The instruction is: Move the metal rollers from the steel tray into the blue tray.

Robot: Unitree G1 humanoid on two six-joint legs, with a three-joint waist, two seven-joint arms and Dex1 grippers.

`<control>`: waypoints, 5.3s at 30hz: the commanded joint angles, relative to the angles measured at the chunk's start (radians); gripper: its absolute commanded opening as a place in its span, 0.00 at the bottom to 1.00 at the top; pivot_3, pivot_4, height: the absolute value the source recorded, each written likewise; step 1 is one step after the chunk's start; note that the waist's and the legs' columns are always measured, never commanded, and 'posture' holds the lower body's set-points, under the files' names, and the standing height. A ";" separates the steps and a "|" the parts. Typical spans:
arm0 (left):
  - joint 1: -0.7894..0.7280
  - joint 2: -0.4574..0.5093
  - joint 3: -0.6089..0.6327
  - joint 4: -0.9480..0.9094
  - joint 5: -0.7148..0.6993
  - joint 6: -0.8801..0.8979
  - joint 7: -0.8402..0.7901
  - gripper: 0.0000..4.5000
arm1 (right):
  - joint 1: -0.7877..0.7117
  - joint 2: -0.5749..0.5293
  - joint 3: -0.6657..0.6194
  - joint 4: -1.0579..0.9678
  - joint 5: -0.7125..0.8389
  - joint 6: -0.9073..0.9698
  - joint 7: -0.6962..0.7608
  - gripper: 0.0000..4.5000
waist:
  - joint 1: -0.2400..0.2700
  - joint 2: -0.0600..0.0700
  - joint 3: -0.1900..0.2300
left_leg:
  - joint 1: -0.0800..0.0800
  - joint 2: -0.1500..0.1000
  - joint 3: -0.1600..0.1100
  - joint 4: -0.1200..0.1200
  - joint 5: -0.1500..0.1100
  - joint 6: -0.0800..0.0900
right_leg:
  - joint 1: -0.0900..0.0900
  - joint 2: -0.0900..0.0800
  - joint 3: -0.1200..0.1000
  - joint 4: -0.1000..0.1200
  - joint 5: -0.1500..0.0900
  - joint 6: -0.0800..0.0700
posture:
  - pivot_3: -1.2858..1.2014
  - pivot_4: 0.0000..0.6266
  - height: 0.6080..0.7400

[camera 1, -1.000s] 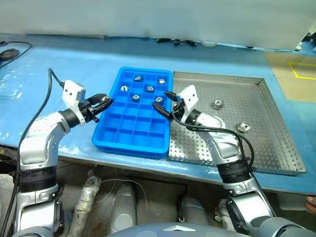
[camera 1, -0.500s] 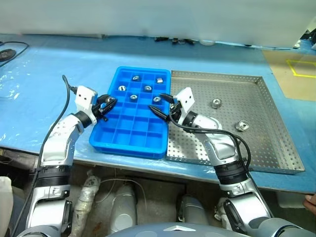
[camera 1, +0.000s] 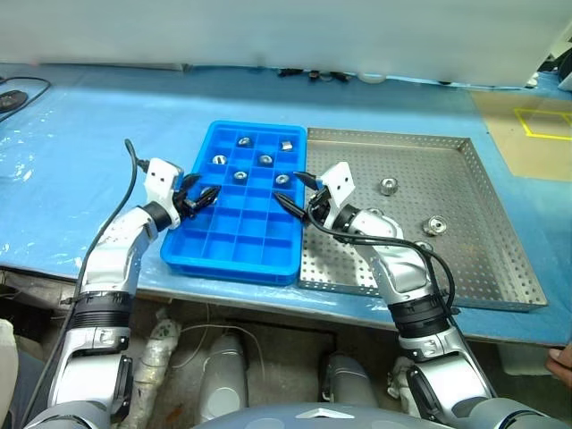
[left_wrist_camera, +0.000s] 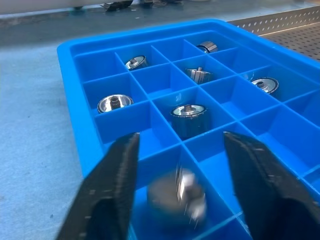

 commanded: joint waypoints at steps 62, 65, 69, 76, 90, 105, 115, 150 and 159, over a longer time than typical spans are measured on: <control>-0.814 -0.605 -0.287 1.148 0.498 -0.227 0.156 0.76 | 0.479 -0.040 -0.201 -0.540 -0.095 0.112 -0.428 0.80 | -0.275 0.000 0.000 | -0.006 -0.012 0.003 0.026 -0.019 0.030 | 0.013 -0.015 0.003 -0.012 0.000 0.001 | 0.25 0.24 1.00; -0.807 -0.605 -0.285 1.148 0.507 -0.215 0.163 0.76 | 0.481 -0.039 -0.199 -0.535 -0.097 0.109 -0.429 0.80 | -0.292 0.000 0.000 | -0.007 -0.013 0.002 0.026 -0.020 0.032 | 0.014 -0.016 0.002 -0.015 0.000 0.001 | 0.25 0.24 1.00; -0.799 -0.601 -0.298 1.146 0.520 -0.217 0.127 0.55 | 0.478 -0.037 -0.194 -0.529 -0.098 0.109 -0.432 0.80 | -0.310 0.000 0.000 | -0.008 -0.013 0.002 0.026 -0.022 0.036 | 0.017 -0.017 0.001 -0.021 0.000 0.001 | 0.25 0.24 1.00; -0.787 -0.584 -0.302 1.144 0.523 -0.221 0.055 0.38 | 0.471 -0.031 -0.185 -0.520 -0.096 0.107 -0.431 0.80 | -0.333 0.000 0.000 | -0.007 -0.014 0.002 0.027 -0.025 0.039 | 0.021 -0.020 0.000 -0.025 0.000 0.001 | 0.25 0.24 1.00; -0.923 -0.426 -0.071 1.043 0.264 -0.295 -0.279 0.38 | 0.348 -0.062 -0.195 -0.485 -0.045 0.106 -0.341 0.80 | -0.348 0.000 0.000 | -0.011 -0.017 0.001 0.027 -0.024 0.040 | 0.017 -0.022 -0.001 -0.025 0.000 0.000 | 0.31 0.24 1.00; -0.429 0.037 0.027 0.186 -0.031 0.141 -0.543 0.38 | -0.014 -0.074 -0.070 -0.225 0.047 0.086 -0.049 0.80 | -0.178 0.005 0.004 | -0.007 -0.009 0.003 0.023 -0.021 0.040 | 0.014 -0.017 -0.002 -0.015 0.000 -0.001 | 0.49 0.24 1.00; 0.068 0.140 0.146 -0.268 -0.199 0.216 -0.450 0.38 | -0.091 -0.021 -0.013 -0.110 0.047 0.042 0.041 0.80 | -0.014 0.005 0.005 | -0.001 -0.011 0.004 0.014 -0.017 0.021 | 0.016 -0.019 -0.008 -0.005 -0.010 -0.017 | 0.53 0.24 1.00; 0.292 0.230 0.078 -0.177 -0.205 0.099 -0.363 0.38 | 0.001 -0.012 -0.006 -0.146 0.023 0.050 -0.016 0.80 | -0.027 0.000 0.003 | 0.014 0.009 -0.001 -0.010 0.004 -0.012 | 0.001 0.016 0.007 0.003 -0.001 -0.011 | 0.51 0.24 1.00; 0.267 0.220 0.038 -0.139 -0.171 0.059 -0.331 0.77 | 0.002 -0.009 -0.005 -0.138 0.019 0.048 -0.021 0.80 | -0.027 0.001 0.003 | 0.016 0.009 0.000 -0.009 0.004 -0.012 | 0.001 0.015 0.007 0.006 -0.001 -0.011 | 0.50 0.24 1.00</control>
